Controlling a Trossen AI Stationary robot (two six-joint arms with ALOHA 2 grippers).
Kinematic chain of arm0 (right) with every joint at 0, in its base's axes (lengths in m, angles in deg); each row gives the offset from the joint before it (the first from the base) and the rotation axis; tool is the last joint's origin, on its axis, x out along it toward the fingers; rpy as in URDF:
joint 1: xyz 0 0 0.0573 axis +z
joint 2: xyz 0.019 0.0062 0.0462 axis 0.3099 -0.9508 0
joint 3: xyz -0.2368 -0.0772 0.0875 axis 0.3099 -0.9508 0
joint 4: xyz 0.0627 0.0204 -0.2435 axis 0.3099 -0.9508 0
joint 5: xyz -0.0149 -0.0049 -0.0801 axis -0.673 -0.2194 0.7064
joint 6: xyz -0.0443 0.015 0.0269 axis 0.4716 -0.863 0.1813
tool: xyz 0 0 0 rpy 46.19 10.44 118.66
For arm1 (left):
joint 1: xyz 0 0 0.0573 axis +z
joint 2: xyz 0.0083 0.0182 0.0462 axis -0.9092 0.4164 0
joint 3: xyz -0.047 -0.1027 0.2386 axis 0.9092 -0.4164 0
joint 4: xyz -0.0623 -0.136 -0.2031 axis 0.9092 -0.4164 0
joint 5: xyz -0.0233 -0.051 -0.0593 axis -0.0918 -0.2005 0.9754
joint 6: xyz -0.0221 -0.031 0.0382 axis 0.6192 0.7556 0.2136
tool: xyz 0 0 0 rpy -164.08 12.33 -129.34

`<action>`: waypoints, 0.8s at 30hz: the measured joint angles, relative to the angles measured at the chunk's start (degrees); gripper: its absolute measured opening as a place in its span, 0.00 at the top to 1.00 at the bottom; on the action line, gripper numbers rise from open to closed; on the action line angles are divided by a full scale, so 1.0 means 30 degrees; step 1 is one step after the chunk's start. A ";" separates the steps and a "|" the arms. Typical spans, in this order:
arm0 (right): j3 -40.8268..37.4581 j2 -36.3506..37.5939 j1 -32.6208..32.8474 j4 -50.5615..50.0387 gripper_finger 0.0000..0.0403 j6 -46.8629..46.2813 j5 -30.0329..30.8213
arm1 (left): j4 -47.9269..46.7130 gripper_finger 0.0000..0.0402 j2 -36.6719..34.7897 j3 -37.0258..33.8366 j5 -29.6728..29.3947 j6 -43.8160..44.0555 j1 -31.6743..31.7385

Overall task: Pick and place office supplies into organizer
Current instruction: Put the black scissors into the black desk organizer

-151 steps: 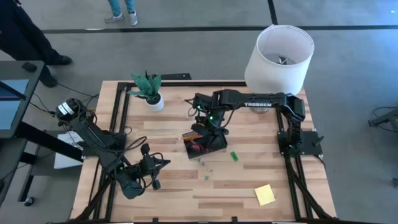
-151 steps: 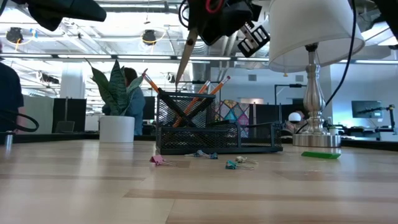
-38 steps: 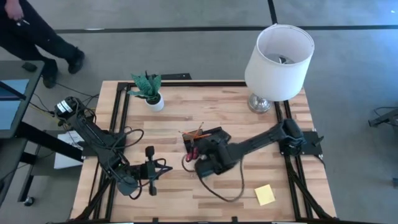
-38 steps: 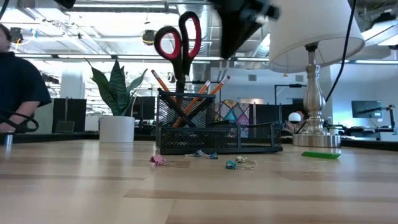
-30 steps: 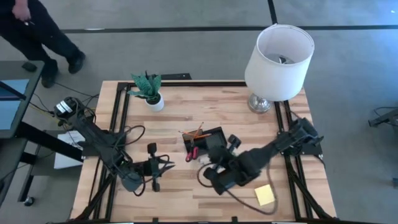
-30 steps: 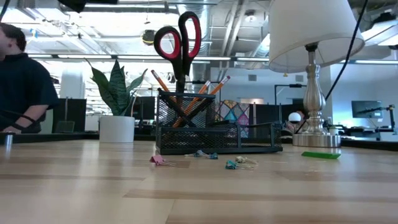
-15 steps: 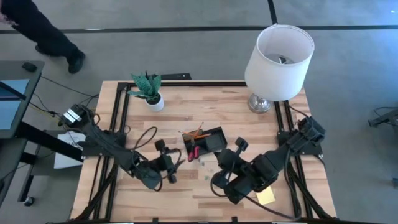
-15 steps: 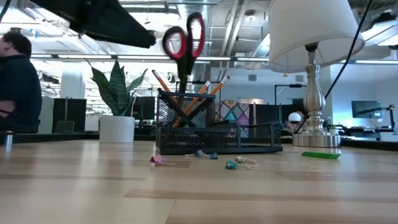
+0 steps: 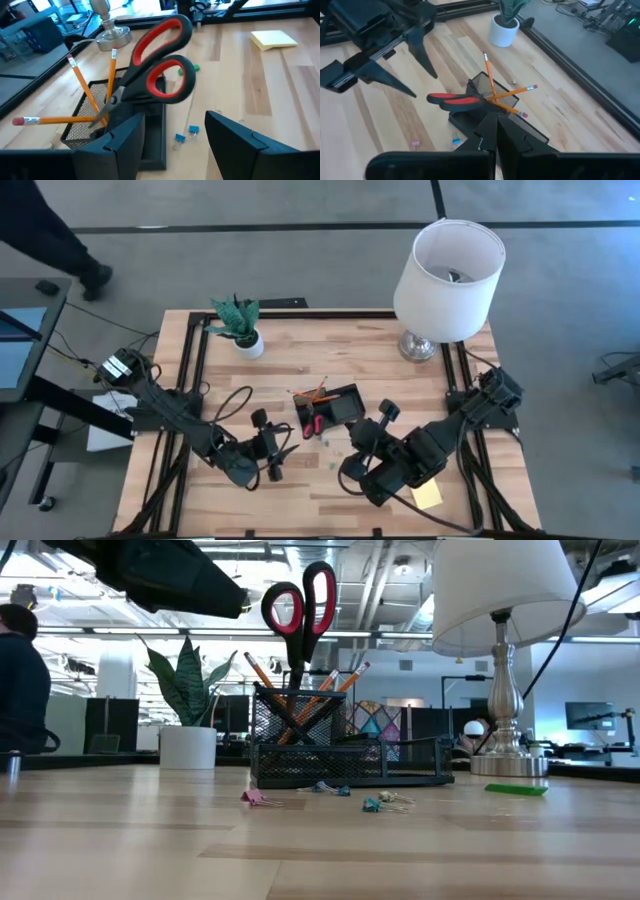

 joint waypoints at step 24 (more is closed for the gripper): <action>0.0000 -0.0015 0.0007 -0.0175 1.00 0.0442 -0.0210 | 0.1618 0.49 0.1909 0.1778 -0.2206 -0.2675 0.0876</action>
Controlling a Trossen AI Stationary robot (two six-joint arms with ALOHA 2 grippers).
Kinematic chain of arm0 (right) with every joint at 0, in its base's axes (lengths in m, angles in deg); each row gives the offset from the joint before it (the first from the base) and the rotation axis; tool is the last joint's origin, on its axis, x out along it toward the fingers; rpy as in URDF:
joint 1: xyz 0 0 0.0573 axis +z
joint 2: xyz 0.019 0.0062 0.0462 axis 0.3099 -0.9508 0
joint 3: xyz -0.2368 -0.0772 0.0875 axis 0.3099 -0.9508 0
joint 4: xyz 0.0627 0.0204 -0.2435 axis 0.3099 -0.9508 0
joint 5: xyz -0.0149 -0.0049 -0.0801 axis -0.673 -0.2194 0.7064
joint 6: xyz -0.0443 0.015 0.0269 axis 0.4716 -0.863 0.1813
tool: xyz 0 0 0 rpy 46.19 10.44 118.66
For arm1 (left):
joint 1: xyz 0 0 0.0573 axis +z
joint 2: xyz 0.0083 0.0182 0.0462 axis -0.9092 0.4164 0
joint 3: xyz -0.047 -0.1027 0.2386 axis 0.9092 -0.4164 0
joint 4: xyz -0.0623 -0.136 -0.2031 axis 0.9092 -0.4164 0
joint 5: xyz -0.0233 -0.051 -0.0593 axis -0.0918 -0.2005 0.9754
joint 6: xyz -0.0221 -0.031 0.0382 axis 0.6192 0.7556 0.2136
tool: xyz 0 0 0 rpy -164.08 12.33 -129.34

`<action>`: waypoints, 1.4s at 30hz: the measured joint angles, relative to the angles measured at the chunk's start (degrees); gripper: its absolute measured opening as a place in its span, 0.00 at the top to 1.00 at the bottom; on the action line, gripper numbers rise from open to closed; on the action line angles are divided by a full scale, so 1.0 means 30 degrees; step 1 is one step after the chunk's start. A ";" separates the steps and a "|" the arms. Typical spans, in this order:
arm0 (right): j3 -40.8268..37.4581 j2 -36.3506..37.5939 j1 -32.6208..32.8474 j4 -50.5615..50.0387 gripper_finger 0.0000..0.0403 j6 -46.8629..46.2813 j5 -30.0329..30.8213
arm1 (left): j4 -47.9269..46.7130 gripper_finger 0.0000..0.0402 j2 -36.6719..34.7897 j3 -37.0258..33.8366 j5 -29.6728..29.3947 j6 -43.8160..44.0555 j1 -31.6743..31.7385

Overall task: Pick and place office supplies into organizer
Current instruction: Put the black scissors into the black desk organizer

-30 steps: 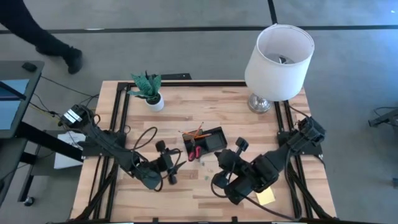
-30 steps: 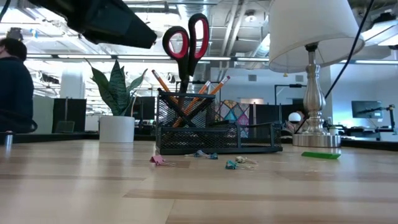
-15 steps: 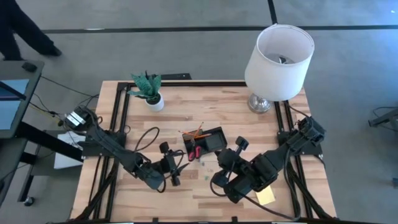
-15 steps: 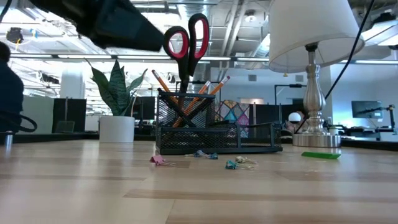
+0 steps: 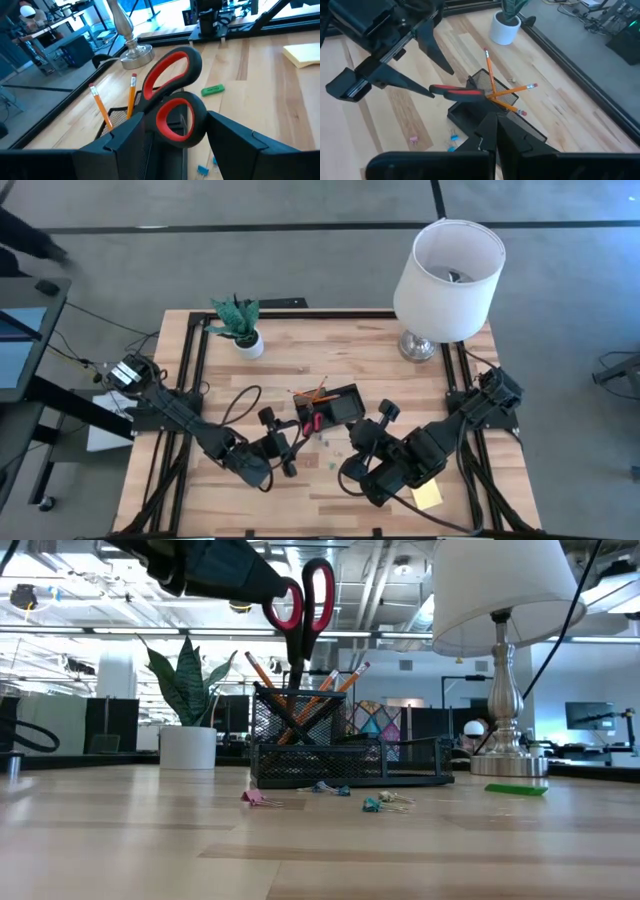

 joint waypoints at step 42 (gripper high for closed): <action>0.0000 -0.0007 0.0040 -0.0364 1.00 0.0006 -0.1007 | 0.1810 0.56 0.0000 -0.0015 -0.2125 -0.0123 0.2324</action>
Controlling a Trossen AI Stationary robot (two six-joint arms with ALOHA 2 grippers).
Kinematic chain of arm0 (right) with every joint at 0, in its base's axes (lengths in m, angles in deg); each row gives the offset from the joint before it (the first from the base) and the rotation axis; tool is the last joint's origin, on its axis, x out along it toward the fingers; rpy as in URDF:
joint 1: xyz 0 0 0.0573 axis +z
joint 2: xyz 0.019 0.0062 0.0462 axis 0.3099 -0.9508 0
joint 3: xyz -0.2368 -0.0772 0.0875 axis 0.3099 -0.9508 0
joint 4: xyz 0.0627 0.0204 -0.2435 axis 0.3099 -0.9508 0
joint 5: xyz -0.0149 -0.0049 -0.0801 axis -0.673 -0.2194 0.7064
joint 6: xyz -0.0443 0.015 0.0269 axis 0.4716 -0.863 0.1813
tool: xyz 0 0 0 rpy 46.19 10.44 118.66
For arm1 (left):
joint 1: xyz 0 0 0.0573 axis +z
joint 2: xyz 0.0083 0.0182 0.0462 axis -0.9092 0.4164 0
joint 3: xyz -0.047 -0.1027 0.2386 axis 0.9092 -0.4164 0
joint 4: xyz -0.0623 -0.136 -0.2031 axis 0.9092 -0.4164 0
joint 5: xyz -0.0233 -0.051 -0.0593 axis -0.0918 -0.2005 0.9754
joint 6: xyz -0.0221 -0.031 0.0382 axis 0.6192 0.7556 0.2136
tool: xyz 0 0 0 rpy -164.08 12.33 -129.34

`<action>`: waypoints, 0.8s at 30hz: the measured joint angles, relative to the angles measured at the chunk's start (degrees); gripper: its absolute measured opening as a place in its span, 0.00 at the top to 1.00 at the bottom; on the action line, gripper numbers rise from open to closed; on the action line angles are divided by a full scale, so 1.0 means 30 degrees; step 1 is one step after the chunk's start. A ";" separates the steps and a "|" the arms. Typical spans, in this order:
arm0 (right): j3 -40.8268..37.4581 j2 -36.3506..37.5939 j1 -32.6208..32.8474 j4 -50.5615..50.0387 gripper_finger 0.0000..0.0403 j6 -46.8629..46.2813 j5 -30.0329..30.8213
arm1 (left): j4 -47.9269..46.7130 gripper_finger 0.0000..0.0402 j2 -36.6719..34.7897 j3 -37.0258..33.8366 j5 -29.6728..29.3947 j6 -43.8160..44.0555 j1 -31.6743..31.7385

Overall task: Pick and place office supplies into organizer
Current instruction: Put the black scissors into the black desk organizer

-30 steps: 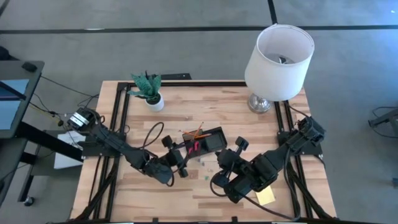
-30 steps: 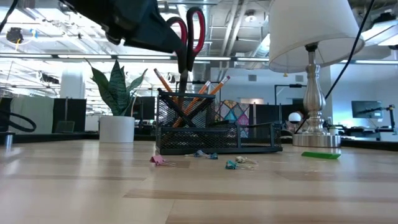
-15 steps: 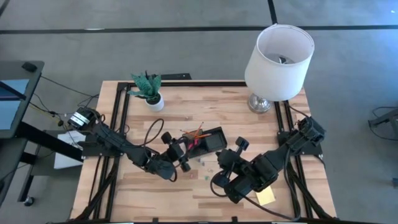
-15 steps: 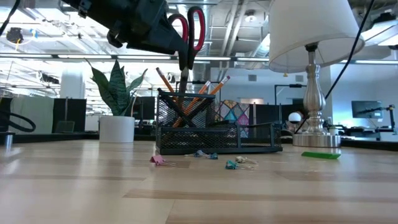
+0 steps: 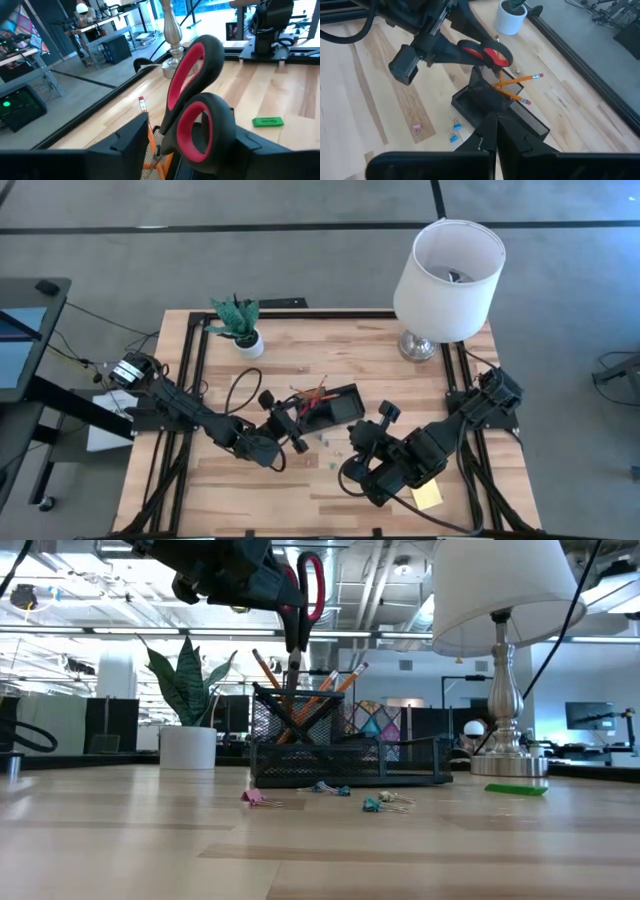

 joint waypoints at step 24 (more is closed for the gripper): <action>0.0000 0.0000 0.0514 -0.0483 1.00 -0.0148 0.0042 | 0.1126 0.96 -0.2300 -0.0007 0.1614 -0.1644 -0.0159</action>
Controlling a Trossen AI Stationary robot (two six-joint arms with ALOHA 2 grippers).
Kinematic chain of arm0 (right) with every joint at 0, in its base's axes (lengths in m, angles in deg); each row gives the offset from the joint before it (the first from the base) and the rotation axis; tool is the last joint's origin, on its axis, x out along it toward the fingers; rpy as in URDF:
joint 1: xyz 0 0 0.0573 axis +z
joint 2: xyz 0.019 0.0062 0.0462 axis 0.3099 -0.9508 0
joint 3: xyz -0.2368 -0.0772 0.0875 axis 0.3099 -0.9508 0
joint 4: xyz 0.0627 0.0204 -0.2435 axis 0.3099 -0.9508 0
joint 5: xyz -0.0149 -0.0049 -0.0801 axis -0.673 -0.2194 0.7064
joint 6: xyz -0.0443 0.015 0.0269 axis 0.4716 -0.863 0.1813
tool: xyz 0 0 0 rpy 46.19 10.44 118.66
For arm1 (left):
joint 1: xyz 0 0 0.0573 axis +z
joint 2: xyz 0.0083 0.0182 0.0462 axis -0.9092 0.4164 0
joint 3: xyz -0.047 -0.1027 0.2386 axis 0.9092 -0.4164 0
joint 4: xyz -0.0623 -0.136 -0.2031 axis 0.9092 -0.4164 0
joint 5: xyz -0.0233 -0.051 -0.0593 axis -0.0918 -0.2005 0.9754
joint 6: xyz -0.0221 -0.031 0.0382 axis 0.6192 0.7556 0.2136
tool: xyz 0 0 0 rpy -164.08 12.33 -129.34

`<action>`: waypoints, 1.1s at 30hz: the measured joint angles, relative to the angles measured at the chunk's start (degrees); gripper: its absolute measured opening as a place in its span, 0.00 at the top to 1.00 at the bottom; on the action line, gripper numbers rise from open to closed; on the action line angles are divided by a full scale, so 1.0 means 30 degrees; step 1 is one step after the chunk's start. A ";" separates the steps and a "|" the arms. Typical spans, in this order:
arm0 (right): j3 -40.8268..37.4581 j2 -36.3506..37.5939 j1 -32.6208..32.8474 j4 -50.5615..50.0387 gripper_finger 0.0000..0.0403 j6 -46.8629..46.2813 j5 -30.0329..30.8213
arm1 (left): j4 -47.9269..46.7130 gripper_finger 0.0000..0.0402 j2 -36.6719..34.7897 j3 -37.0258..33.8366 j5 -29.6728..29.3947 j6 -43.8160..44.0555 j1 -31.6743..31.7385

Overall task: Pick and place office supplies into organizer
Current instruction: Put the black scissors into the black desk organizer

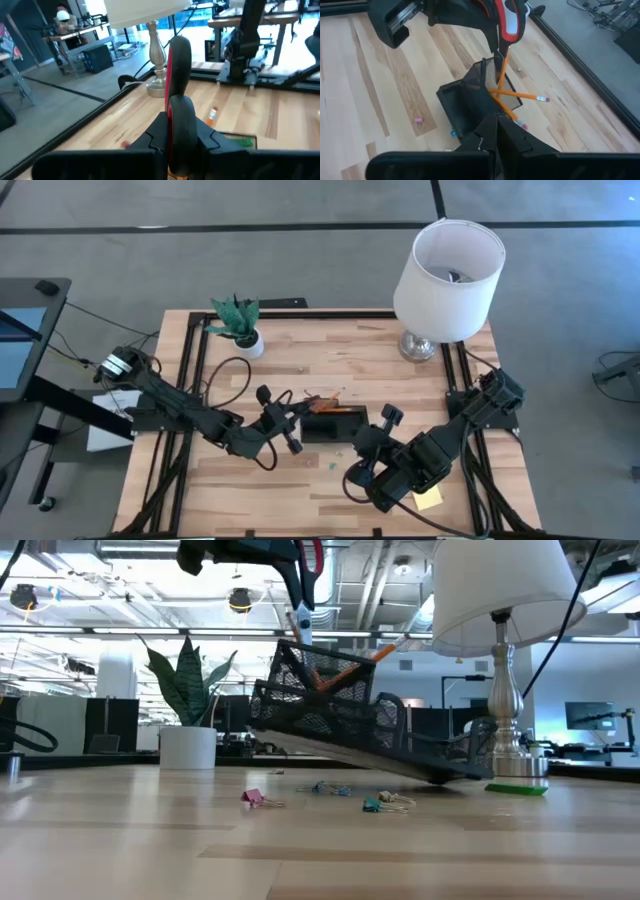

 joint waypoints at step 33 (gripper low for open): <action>-0.9830 -0.0255 -0.2159 0.9900 1.00 -0.4108 -0.1483 | -0.2643 0.96 0.1003 0.0022 0.0313 0.4064 -0.0835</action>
